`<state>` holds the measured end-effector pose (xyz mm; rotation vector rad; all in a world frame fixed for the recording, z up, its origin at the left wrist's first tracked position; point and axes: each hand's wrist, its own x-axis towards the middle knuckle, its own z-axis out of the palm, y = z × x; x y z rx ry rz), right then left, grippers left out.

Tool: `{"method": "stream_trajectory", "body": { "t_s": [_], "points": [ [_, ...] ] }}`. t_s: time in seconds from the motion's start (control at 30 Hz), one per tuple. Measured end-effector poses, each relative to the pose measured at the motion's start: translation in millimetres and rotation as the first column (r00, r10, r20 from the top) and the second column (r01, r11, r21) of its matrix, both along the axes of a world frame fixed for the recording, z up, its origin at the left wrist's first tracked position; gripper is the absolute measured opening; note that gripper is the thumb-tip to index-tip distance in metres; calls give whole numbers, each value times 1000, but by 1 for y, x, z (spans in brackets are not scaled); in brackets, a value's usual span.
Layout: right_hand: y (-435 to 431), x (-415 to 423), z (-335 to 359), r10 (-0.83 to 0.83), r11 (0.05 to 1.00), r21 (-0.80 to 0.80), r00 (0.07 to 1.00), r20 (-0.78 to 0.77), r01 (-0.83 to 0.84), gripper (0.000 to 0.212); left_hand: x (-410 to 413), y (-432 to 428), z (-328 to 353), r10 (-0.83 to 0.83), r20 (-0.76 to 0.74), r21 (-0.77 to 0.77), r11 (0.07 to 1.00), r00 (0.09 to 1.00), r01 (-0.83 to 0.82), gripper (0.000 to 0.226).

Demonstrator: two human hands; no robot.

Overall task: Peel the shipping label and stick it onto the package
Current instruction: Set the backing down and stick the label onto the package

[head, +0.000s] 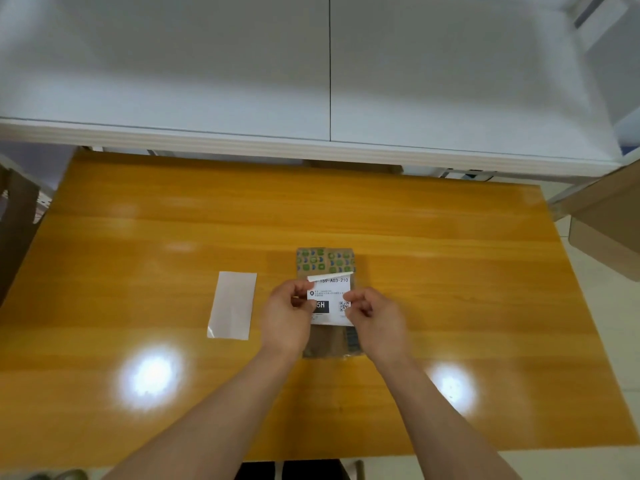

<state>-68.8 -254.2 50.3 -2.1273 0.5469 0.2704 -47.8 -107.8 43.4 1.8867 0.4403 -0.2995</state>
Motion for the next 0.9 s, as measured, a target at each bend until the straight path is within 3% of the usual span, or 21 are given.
{"method": "stream_trajectory", "body": {
  "t_s": [0.17,0.53,0.9],
  "points": [
    [-2,-1,1,51,998,-27,999,-15,-52,20,-1,-1,-6,18,-10,21,1000,1000,-18,17],
    [-2,1,-1,33,999,-28,995,-97,-36,27,-1,-4,-12,21,-28,29,999,999,-20,23],
    [3,2,-4,8,997,-72,998,-61,-12,26,1,-3,-10,-38,4,73,997,999,38,28]
  ]
}}
